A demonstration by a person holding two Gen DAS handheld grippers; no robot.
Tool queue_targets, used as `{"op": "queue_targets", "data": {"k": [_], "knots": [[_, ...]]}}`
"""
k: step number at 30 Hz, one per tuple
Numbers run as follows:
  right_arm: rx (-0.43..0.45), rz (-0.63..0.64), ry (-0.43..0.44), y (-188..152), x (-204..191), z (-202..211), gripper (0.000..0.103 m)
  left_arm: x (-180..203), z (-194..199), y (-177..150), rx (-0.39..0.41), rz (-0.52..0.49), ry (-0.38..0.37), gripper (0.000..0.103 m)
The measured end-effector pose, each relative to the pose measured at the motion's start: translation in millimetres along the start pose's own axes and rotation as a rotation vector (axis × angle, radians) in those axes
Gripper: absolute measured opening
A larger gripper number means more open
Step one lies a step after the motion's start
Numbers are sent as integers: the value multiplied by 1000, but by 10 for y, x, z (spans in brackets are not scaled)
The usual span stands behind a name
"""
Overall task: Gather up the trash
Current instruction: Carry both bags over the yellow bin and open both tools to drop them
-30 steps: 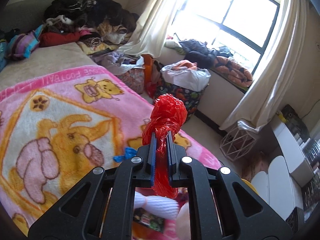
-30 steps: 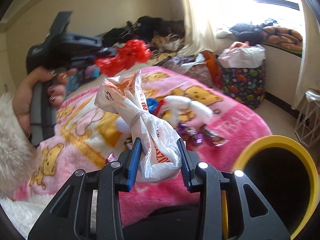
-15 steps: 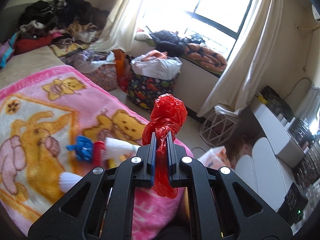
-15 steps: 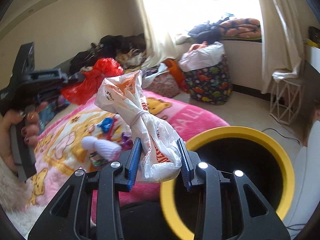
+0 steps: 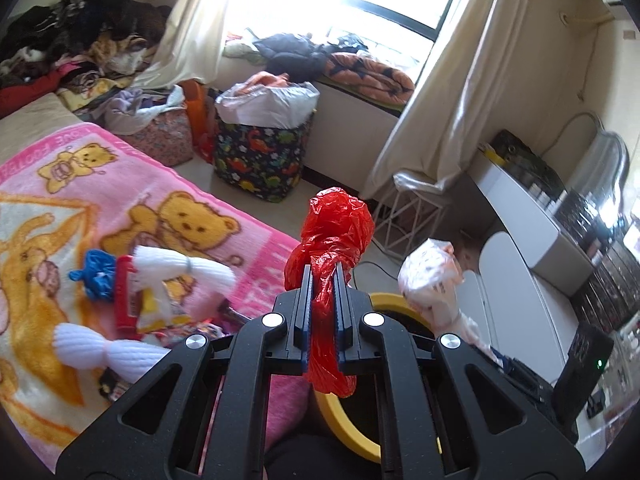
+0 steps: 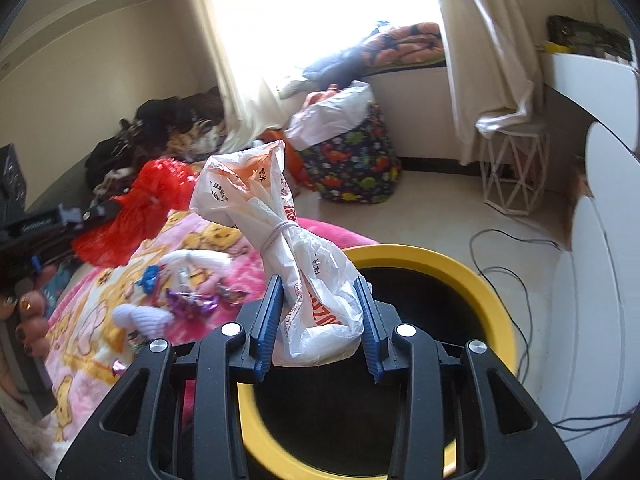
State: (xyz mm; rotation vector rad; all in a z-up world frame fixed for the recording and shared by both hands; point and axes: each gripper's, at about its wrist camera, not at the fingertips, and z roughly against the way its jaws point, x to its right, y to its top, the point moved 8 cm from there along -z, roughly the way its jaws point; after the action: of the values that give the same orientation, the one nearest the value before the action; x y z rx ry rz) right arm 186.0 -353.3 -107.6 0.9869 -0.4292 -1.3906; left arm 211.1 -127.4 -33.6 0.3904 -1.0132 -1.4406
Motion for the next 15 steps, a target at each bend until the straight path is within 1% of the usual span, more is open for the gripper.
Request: {"op": "queue_targets", "data": {"k": [9,15], "knots": [[-34,-91,-75,-82,375,-6,35,284,-209,-240,-70,-64,-41,5],[-60,-147,-108,-131,530,-34,35,444,-349,-424,-128,-102,-68,5]]}}
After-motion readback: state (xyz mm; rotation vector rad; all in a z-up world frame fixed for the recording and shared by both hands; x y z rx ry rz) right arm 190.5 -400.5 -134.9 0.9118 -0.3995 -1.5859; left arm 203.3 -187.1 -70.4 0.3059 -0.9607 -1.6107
